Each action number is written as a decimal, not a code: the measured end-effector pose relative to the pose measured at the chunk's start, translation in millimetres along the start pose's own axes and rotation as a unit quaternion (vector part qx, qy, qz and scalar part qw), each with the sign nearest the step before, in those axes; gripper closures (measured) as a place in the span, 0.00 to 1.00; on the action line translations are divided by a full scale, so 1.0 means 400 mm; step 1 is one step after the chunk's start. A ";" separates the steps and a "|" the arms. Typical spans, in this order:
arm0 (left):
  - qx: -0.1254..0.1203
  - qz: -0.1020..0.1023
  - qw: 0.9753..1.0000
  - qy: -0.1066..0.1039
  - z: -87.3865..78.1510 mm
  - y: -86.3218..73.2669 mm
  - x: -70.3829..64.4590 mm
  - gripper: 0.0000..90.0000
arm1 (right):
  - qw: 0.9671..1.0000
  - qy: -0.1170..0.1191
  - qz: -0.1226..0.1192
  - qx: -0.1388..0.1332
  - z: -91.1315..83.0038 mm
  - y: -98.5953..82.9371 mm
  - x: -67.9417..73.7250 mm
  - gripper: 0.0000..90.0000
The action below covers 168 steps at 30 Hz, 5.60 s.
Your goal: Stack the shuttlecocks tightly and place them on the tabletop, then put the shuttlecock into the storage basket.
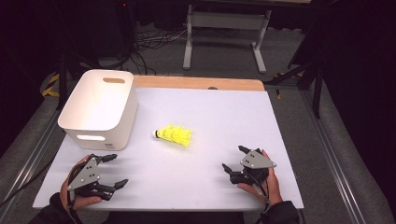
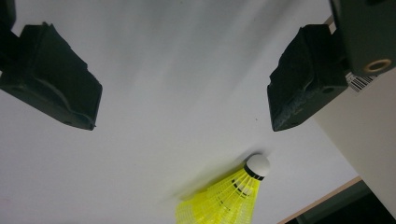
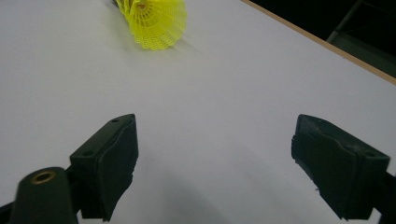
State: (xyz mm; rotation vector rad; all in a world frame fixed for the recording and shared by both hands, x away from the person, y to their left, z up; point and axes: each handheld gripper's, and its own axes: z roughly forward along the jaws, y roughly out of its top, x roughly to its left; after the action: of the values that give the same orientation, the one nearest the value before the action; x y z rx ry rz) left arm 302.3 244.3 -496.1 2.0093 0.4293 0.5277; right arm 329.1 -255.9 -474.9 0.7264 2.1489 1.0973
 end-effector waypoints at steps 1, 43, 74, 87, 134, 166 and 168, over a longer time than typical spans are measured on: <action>0.001 0.001 1.000 0.002 0.001 -0.001 0.001 0.12 | 1.000 0.002 -0.001 0.000 0.002 0.000 0.000 0.17; 0.007 0.007 1.000 0.001 -0.002 0.000 -0.007 0.12 | 0.996 0.090 -0.013 0.010 0.099 0.070 0.053 0.17; 0.009 0.011 1.000 -0.011 0.004 0.000 -0.014 0.12 | 0.987 0.144 0.018 0.069 0.330 0.186 0.119 0.28; 0.010 0.015 1.000 -0.024 0.011 0.002 -0.025 0.12 | 0.987 0.136 0.033 0.082 0.405 0.238 0.155 0.39; 0.037 -0.004 0.999 -0.011 0.080 0.025 -0.009 0.13 | 0.988 0.157 0.007 0.003 0.299 0.272 0.187 0.97; 0.083 0.037 0.993 -0.070 0.280 0.146 -0.025 0.55 | 0.965 0.186 -0.169 0.076 0.193 0.283 0.276 0.91; 0.085 0.035 0.993 -0.073 0.288 0.147 -0.026 0.55 | 0.965 0.189 -0.169 0.076 0.193 0.287 0.275 0.91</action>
State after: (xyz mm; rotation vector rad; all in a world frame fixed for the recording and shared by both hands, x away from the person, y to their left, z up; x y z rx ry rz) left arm 359.5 127.6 -495.4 2.2168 0.3242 0.3928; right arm 334.1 -81.9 -444.2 0.2044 2.5799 0.9507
